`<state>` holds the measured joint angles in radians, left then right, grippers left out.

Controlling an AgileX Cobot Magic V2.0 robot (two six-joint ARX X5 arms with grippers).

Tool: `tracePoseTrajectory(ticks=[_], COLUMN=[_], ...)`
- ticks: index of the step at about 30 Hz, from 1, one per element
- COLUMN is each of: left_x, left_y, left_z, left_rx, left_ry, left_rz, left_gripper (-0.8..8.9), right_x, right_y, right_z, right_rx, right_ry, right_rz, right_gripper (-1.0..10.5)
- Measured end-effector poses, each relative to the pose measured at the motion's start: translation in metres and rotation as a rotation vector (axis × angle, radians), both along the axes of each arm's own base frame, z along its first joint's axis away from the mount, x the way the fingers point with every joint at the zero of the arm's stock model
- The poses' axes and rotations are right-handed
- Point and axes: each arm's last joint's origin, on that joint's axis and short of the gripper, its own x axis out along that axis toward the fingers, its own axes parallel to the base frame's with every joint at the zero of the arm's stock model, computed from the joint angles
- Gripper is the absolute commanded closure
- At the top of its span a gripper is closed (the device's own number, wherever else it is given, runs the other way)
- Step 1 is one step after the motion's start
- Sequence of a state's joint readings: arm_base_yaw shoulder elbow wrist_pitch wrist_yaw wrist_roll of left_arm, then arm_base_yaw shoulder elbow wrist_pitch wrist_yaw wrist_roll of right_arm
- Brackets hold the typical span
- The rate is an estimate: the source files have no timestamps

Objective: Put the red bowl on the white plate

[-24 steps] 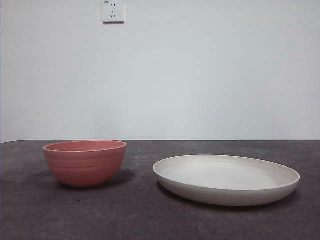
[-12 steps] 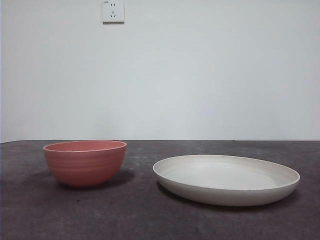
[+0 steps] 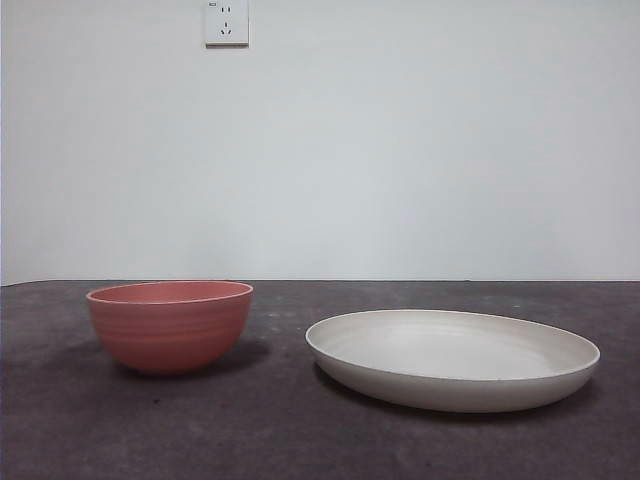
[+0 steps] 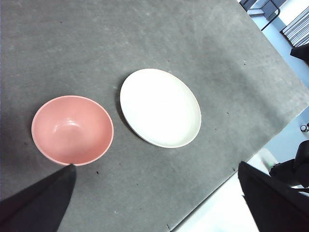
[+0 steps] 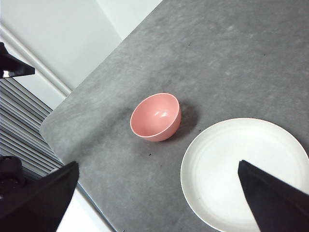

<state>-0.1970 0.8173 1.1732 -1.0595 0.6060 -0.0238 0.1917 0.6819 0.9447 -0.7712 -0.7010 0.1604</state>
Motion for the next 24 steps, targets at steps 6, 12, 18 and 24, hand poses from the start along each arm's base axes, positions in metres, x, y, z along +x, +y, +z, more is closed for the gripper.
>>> tracePoseTrajectory(ticks=[6, 12, 18, 24], left_x=[0.001, 0.02, 0.063, 0.107], left_y=[0.0, -0.003, -0.008, -0.015], left_z=[0.0, -0.007, -0.029, -0.059], left_rx=[0.0, 0.041, 0.173, 0.244], left_ry=[-0.002, 0.045, 0.163, 0.277], left_rz=[0.0, 0.034, 0.133, 0.157], left_gripper=[1.31, 1.34, 1.35, 1.38], right_x=[0.0, 0.0, 0.0, 0.0], right_y=[0.0, 0.0, 0.0, 0.0], right_z=[0.0, 0.0, 0.0, 0.0], right_rx=[0.001, 0.001, 0.002, 0.002], right_ry=[0.0, 0.0, 0.0, -0.001], right_rz=[0.002, 0.003, 0.003, 0.003], right_gripper=[3.9, 3.9, 3.9, 3.9])
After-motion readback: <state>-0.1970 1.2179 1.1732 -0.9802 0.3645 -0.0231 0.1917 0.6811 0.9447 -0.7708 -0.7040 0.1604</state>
